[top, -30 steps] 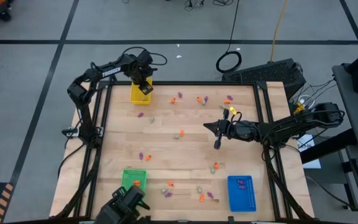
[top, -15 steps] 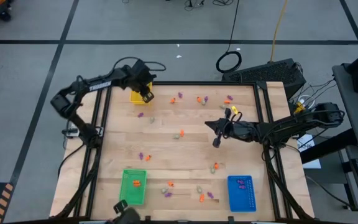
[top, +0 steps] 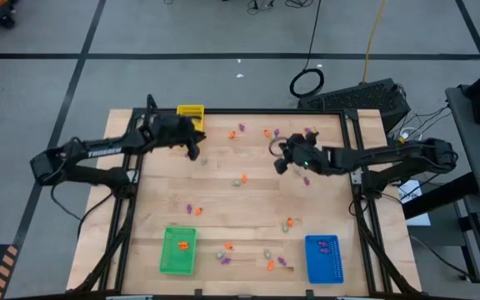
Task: Sort Halloween decoration
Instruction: Put the purple skeleton toy into the blue bin
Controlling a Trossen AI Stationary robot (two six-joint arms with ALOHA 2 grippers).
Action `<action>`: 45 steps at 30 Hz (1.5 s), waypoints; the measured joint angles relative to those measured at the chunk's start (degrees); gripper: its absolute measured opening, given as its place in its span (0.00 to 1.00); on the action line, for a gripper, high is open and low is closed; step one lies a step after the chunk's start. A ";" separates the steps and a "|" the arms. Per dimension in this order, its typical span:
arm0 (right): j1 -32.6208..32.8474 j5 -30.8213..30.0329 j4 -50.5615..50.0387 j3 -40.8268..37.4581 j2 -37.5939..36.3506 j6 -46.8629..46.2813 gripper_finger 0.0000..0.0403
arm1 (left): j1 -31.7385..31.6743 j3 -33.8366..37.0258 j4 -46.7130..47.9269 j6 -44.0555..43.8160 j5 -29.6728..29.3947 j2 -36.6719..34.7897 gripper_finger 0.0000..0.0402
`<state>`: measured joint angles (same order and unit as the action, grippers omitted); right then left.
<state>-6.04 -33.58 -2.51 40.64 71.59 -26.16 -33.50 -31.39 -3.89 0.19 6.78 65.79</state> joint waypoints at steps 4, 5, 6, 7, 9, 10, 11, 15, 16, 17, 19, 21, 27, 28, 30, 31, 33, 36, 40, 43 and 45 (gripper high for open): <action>-5.78 6.88 -8.69 6.10 4.29 -6.58 0.08 | 4.12 5.97 -6.59 -2.94 0.12 -3.78 0.15; -7.26 8.59 -9.87 7.54 5.67 -6.89 0.09 | 5.10 7.42 -8.14 -3.79 0.12 -4.35 0.15; -8.82 10.28 -10.66 8.96 7.16 -6.94 0.12 | 6.00 8.63 -10.13 -4.44 0.10 -4.63 0.15; -10.31 12.18 -11.14 10.29 8.54 -6.81 0.14 | 6.78 9.70 -11.83 -5.22 0.10 -4.87 0.15; -13.24 15.74 -12.90 13.15 11.71 -7.48 0.18 | 8.10 11.28 -14.32 -5.86 0.08 -5.05 0.15; -14.68 17.14 -14.23 14.68 13.05 -8.42 0.21 | 8.56 11.81 -15.09 -5.86 0.08 -5.03 0.15; -15.88 17.88 -16.11 16.22 14.57 -9.73 0.23 | 9.02 12.23 -15.10 -5.86 0.09 -5.03 0.15; -20.60 18.87 -25.88 23.41 20.76 -17.47 0.31 | 10.12 12.47 -15.00 -5.85 -1.53 -4.99 0.15; -21.65 18.89 -28.12 25.27 22.26 -18.79 0.32 | 10.35 12.47 -15.30 -5.74 -2.31 -5.00 0.15; -22.45 18.96 -30.06 26.95 23.91 -19.55 0.33 | 10.53 12.47 -15.38 -5.50 -2.75 -4.99 0.15; -23.97 21.12 -31.99 30.05 27.04 -20.25 0.33 | 10.77 12.47 -15.66 -5.36 -3.01 -4.99 0.15; -25.11 23.24 -32.17 32.75 30.19 -20.27 0.33 | 10.77 12.47 -15.71 -5.34 -3.24 -4.99 0.15; -28.56 25.73 -34.92 39.47 37.89 -21.05 0.31 | 10.77 12.47 -15.75 -5.31 -4.51 -4.99 0.15; -29.06 26.17 -36.02 40.00 38.82 -21.16 0.31 | 10.77 12.47 -15.75 -5.31 -4.51 -4.99 0.15; -29.62 26.29 -37.71 40.65 40.59 -21.41 0.31 | 10.77 12.47 -15.75 -5.31 -4.51 -4.99 0.15; -29.89 26.39 -37.97 40.71 41.24 -21.66 0.31 | 10.77 12.47 -15.75 -5.31 -4.51 -4.99 0.15; -30.33 26.40 -37.98 40.75 42.25 -21.80 0.31 | 10.77 12.47 -15.77 -5.30 -4.58 -4.99 0.15; -30.80 26.40 -38.03 40.75 43.27 -21.83 0.31 | 10.77 12.47 -15.77 -5.31 -4.69 -4.99 0.15; -31.19 26.38 -37.80 40.75 43.65 -21.83 0.31 | 10.77 12.47 -15.77 -5.31 -4.69 -4.99 0.15; -31.30 26.33 -37.72 40.75 43.65 -21.76 0.31 | 10.77 12.47 -15.77 -5.41 -4.69 -4.99 0.15; -31.41 26.34 -38.00 40.75 43.65 -22.10 0.31 | 10.77 12.47 -15.77 -5.45 -4.69 -4.97 0.15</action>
<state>-37.45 -7.24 -40.51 81.38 115.24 -48.27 -22.72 -18.92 -19.66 -5.26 2.09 60.82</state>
